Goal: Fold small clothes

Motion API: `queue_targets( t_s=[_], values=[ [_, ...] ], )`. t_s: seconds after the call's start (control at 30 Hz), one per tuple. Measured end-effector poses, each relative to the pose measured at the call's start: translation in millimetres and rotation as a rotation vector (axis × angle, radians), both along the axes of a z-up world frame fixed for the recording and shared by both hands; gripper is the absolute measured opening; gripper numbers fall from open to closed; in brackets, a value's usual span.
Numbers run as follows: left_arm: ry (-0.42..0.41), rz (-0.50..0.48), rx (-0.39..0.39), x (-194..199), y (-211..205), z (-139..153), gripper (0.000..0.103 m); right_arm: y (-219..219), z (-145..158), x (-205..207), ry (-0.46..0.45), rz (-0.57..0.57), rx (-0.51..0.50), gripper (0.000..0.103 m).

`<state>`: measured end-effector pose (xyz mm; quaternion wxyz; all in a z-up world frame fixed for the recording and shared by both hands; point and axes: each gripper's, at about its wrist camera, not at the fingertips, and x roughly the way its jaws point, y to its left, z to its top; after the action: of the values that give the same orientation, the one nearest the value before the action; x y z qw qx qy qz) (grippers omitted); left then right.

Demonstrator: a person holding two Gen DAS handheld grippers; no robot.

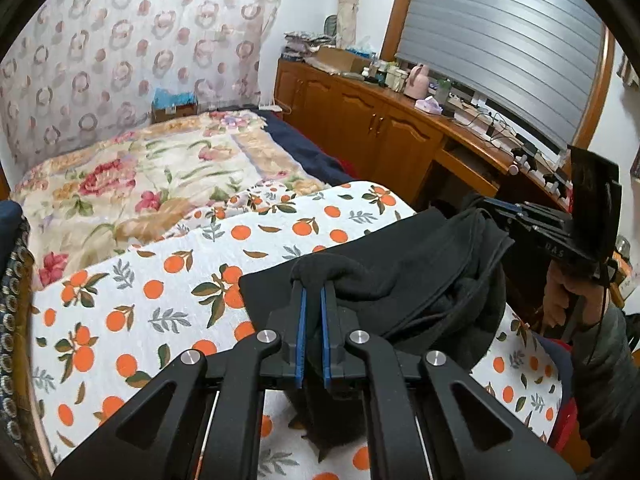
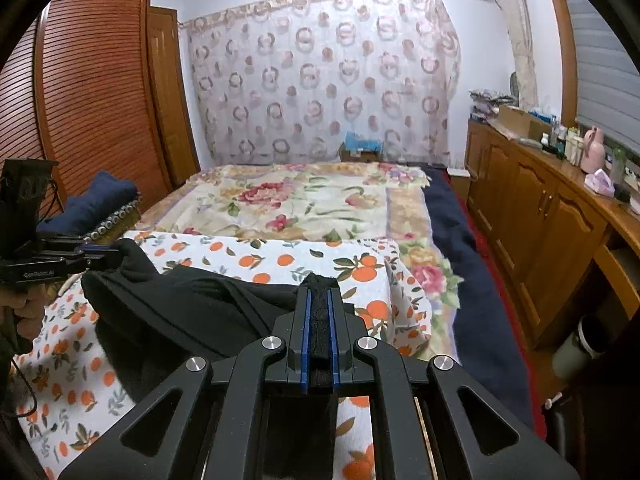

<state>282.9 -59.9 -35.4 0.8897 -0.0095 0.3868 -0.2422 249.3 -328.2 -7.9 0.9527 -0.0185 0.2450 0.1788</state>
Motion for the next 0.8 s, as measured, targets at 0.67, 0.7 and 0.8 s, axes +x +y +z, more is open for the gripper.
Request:
queue_targets(
  t_s=[0.67,0.7,0.8],
  values=[
    [-0.037,0.033,-0.013,2,31,12,0.074,-12,41,0,-0.019,-0.074,-0.004,0.038],
    [-0.042,0.038,-0.015,-1,34,12,0.077,-14,45,-6,-0.024,-0.071,-0.008,0.045],
    [-0.018,0.026,-0.011,-2,36,3,0.078,-13,47,-26,-0.031,-0.037,-0.030,0.056]
  ],
)
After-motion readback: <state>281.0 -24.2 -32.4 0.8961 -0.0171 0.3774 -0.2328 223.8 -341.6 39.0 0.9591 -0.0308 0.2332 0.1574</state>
